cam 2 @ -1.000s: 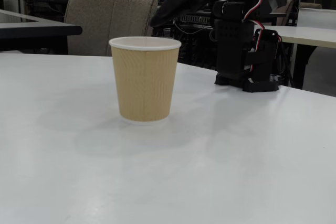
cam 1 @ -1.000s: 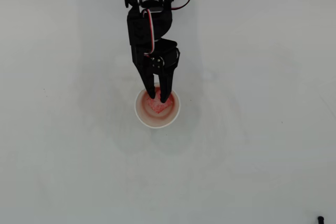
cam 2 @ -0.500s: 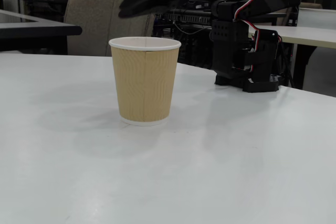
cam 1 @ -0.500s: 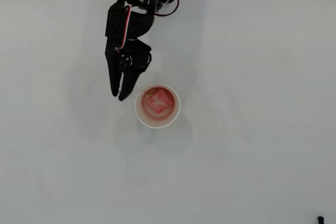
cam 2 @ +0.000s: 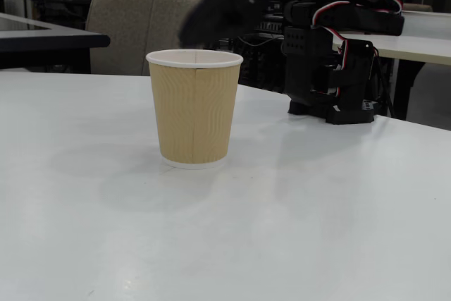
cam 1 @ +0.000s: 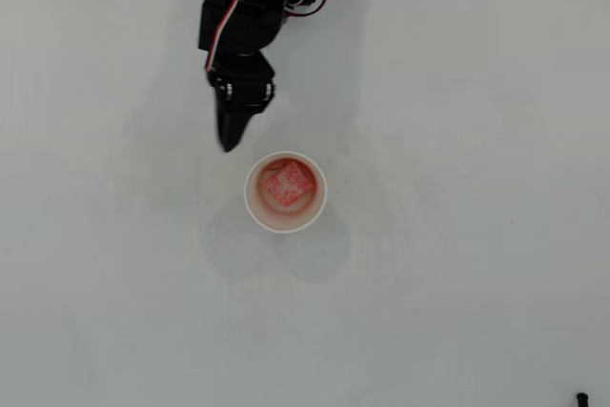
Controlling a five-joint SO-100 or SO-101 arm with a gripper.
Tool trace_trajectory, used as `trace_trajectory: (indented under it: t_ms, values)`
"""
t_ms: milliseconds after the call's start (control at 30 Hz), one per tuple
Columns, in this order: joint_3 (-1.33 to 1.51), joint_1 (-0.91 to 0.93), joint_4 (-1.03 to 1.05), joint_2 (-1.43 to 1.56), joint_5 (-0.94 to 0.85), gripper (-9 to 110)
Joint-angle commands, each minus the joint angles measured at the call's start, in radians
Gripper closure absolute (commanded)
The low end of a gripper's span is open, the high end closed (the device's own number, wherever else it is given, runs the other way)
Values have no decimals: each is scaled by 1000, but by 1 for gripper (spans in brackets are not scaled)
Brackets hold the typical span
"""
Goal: Grasp a red cube and put it in the cup.
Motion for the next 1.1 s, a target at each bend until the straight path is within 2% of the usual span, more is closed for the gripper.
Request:
trace_trajectory:
  t_ms: [0, 633, 1067]
  values:
    - [38, -123, 51, 23, 67, 101]
    - [160, -403, 8, 26, 265, 101]
    - [225, -348, 54, 28, 249, 101]
